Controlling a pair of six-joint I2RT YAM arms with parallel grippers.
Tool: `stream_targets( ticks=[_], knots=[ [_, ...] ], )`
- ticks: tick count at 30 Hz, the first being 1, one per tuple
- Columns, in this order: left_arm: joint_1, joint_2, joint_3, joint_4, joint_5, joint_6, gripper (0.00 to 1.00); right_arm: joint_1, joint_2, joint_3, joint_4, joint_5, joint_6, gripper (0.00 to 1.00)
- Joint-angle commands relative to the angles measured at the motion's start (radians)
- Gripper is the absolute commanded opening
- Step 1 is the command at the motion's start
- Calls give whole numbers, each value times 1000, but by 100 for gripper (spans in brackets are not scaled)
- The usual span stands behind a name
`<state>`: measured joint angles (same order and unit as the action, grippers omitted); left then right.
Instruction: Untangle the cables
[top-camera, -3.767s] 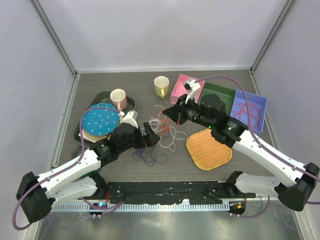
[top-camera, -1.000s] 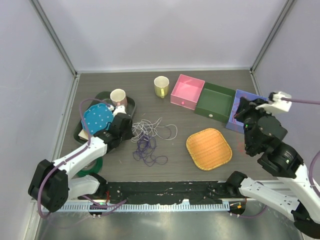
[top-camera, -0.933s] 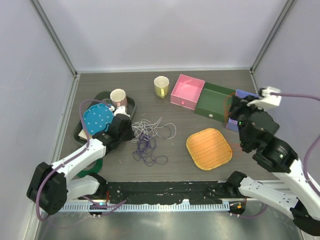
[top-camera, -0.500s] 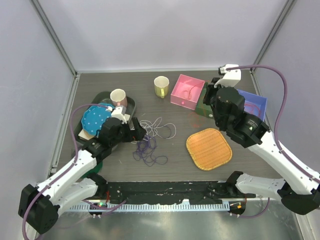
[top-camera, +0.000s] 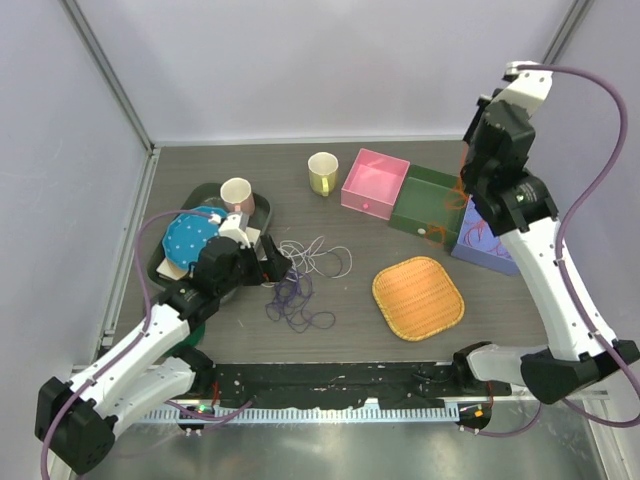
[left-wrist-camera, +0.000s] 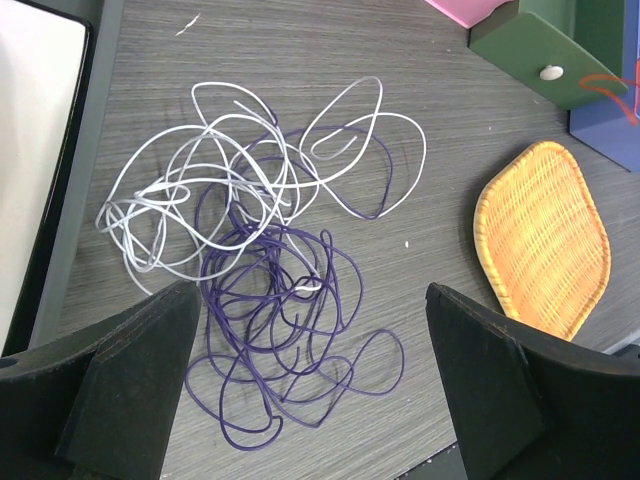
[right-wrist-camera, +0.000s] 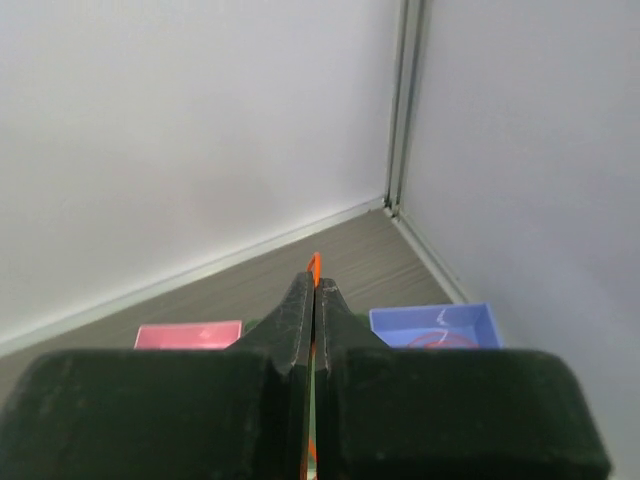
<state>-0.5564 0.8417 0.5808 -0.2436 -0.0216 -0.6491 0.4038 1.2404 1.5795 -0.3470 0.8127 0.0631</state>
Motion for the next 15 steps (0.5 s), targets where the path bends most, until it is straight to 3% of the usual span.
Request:
stream_targets(
  ticks=[1,15],
  knots=[
    [-4,19,5,1,2,-3,100,-111,50,149,-16,-110,12,1],
    [-4,14,14,-11,-9,6,100,-246,188,433,-56,-78,-3,1]
  ],
)
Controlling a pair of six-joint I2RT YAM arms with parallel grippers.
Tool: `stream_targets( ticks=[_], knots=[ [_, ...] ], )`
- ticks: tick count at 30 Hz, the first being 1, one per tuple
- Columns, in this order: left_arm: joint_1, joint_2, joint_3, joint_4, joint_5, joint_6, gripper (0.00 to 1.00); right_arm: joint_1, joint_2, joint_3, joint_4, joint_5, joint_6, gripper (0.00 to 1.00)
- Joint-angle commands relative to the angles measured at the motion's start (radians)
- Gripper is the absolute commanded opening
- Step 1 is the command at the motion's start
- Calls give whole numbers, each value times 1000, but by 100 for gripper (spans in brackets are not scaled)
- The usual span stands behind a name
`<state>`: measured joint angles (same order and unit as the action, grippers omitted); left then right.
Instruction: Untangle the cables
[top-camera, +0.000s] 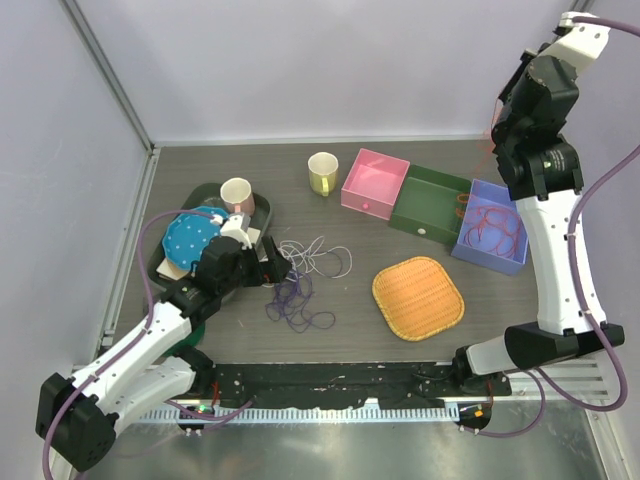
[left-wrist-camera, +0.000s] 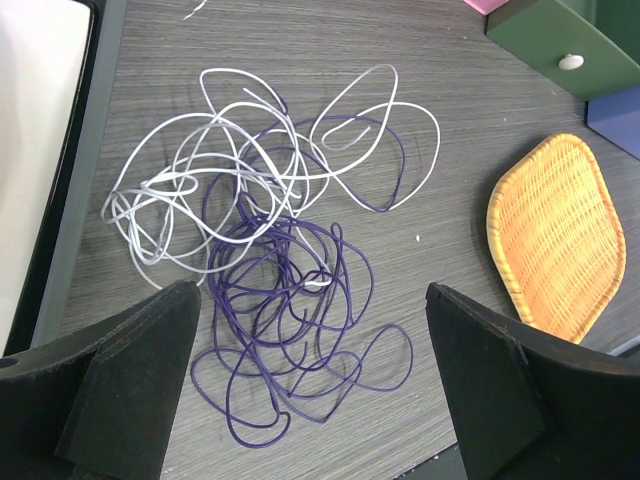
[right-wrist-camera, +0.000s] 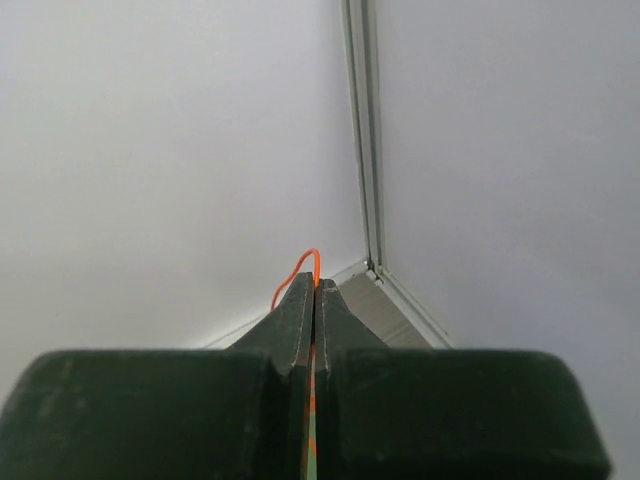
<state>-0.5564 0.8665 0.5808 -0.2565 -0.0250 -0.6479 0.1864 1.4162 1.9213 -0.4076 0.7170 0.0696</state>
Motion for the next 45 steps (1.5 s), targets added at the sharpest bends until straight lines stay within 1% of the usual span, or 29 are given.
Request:
stream_targets(
  ticks=[1,5,9,13,16,17,19,21,24,25,26,27,29,35,37,38,39,45],
  knots=[
    [-4,-14,13,2,-7,4,100,-33,18,102,3,24,-11,1],
    [-4,-15,13,-9,-26,4,100,-44,17,119,-10,25,-27,1],
    [-4,-15,10,-15,-32,1,100,-77,13,39,10,39,-36,1],
    [-4,-18,7,-16,-29,-1,100,-146,32,-51,23,29,-13,1],
    [-4,-23,2,-17,-36,-2,100,-174,17,-160,44,33,50,1],
    [-4,-24,1,-18,-39,-4,100,-200,6,-230,55,33,62,1],
    [-4,-24,1,-21,-44,-4,100,-205,-23,-301,93,39,78,1],
    [-4,-26,1,-21,-44,-6,100,-212,-48,-396,121,81,93,1],
    [-4,-27,-2,-21,-46,-6,100,-232,-75,-522,124,102,177,1],
    [-4,-29,-2,-21,-47,-7,100,-235,-98,-562,133,84,209,1],
    [-4,-30,-2,-21,-49,-7,100,-238,-109,-641,163,64,240,1],
    [-4,-31,-4,-23,-50,-9,100,-245,-114,-675,174,32,260,1],
    [-4,-34,-6,-21,-52,-10,100,-249,-103,-735,179,16,292,1],
    [-4,-37,-12,-30,-73,-18,100,-289,-14,-804,173,-20,332,1],
    [-4,-37,-12,-32,-81,-19,100,-317,4,-814,176,-62,345,1],
    [-4,-38,-13,-30,-84,-21,100,-326,27,-826,185,-127,346,1],
    [-4,-37,-13,-32,-87,-22,100,-334,41,-828,185,-152,351,1],
    [-5,-27,-7,-44,-105,-27,100,-364,144,-844,188,-246,371,1]
  ],
)
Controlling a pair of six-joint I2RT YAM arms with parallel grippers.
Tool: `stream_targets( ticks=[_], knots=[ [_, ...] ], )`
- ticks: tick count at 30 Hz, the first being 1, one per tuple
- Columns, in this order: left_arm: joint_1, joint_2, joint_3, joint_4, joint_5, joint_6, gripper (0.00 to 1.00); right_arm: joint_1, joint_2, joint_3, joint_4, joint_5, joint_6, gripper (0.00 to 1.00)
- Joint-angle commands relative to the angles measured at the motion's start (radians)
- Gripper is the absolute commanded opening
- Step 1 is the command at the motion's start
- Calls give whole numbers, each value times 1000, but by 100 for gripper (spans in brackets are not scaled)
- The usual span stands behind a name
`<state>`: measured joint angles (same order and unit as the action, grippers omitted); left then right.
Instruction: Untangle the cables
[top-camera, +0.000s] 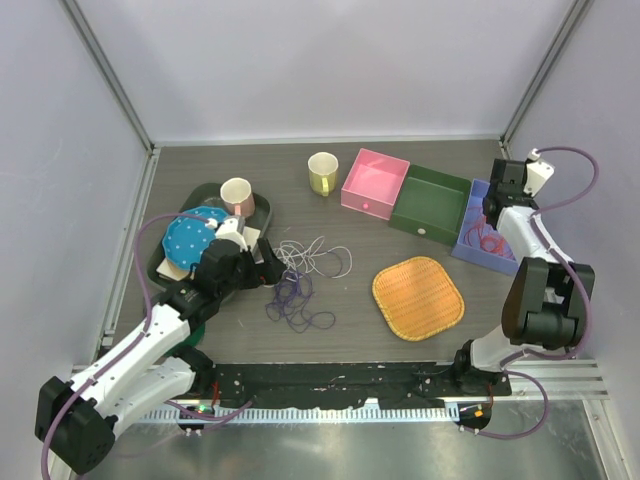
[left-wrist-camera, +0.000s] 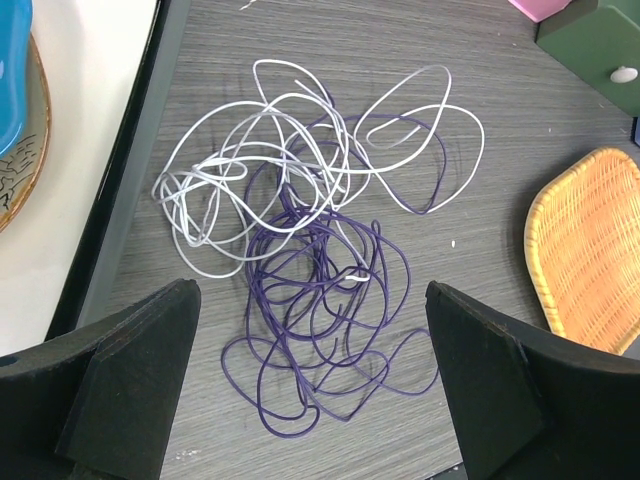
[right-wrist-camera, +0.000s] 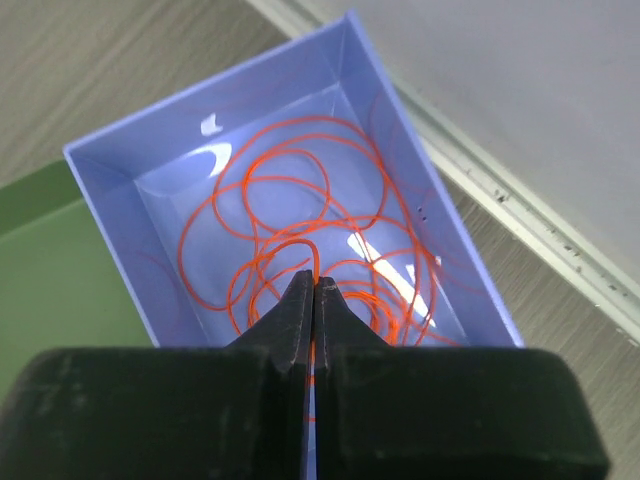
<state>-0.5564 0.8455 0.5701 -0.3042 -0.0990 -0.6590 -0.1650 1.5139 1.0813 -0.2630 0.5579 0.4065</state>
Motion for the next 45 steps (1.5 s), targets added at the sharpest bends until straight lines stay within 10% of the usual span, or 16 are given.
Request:
stream_targets(
  ticks=[1,10,21,31,45],
  knots=[
    [-4,-3,4,4,-31,-16,100,-16,61,2,45,-102,34,1],
    [-4,17,7,2,-44,-21,100,-27,143,31,33,-205,41,1],
    [-4,72,24,-7,-65,-31,100,77,-187,5,-45,-165,-38,89],
    [-4,110,34,4,-39,-39,100,496,-391,-127,143,-691,-264,92],
    [-4,55,-24,0,15,-134,100,1119,-218,-379,534,-649,-62,91]
  ],
)
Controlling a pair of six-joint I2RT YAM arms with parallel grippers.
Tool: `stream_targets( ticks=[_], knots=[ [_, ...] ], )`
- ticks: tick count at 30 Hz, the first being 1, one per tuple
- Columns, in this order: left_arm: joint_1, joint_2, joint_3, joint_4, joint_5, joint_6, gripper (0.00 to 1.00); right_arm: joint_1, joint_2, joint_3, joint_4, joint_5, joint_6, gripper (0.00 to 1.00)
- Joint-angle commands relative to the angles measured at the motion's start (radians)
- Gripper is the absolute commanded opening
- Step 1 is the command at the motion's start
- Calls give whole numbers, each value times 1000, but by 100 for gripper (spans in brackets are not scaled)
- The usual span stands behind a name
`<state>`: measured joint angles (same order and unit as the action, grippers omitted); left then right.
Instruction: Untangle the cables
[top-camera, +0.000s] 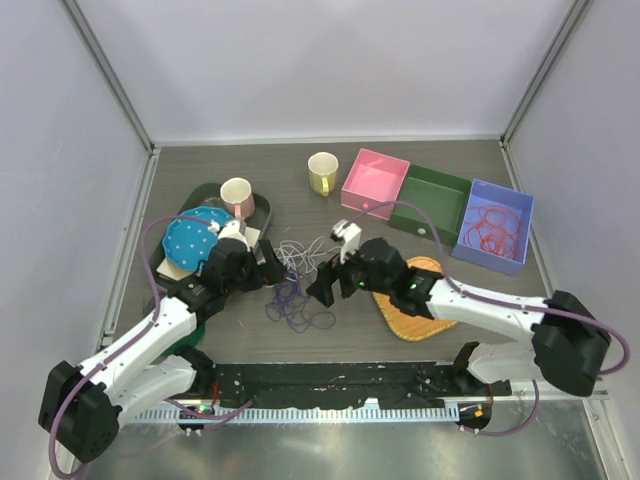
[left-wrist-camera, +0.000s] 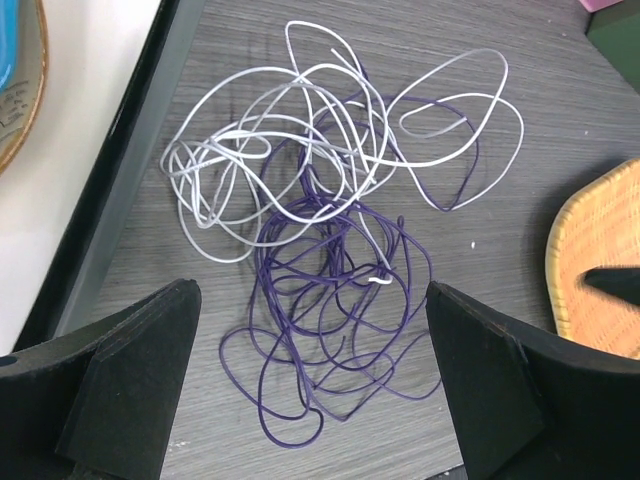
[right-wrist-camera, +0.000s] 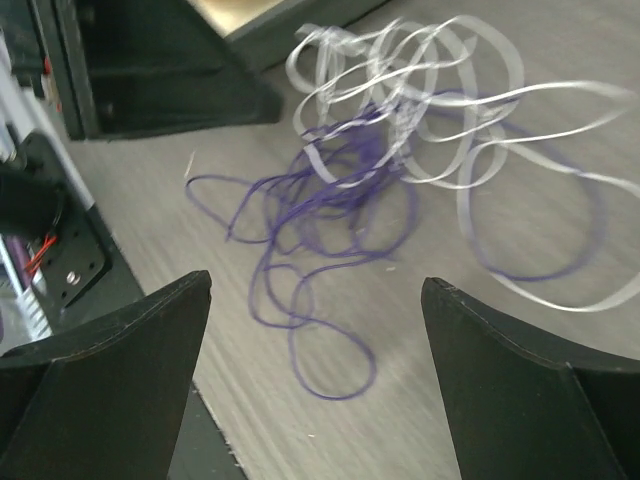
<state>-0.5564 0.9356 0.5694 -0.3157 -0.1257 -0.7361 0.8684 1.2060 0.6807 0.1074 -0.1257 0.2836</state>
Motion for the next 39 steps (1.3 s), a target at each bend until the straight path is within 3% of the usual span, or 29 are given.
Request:
stream_targets(
  ticks=[1,8,10,13,16,18,20,21,22,23,24,27,31,33,39],
  knots=[
    [-4,-40,-31,12,50,-84,100,99,118,28,175,50,65,91],
    [-5,-86,-160,10,123,-212,100,123,292,106,97,355,203,82],
    [-4,-99,-190,18,155,-221,100,123,334,115,121,365,235,77],
    [-4,-113,-207,29,161,-227,90,123,380,123,172,353,261,70],
    [-5,-118,-218,30,176,-227,69,123,434,155,163,360,276,65],
    [-4,-116,-227,41,185,-227,63,123,460,171,166,359,281,62],
    [-4,-103,-244,56,202,-227,50,123,486,178,172,345,289,59],
    [-4,-98,-247,58,208,-223,41,123,492,186,167,336,292,46],
    [-5,-93,-249,53,209,-221,20,123,492,187,166,336,292,38],
    [-4,-90,-249,50,204,-224,8,123,480,184,166,346,293,29],
    [-4,-93,-247,44,195,-226,0,123,468,174,160,359,298,15],
    [-4,-128,-223,1,135,-221,0,124,402,148,118,443,301,6],
    [-4,-194,-131,-276,-151,-269,0,97,308,142,-55,635,292,1],
    [-4,-218,-102,-356,-283,-324,0,31,261,116,-133,678,293,1],
    [0,-277,-40,-493,-458,-402,0,-245,-3,14,-240,676,295,1]
  ],
)
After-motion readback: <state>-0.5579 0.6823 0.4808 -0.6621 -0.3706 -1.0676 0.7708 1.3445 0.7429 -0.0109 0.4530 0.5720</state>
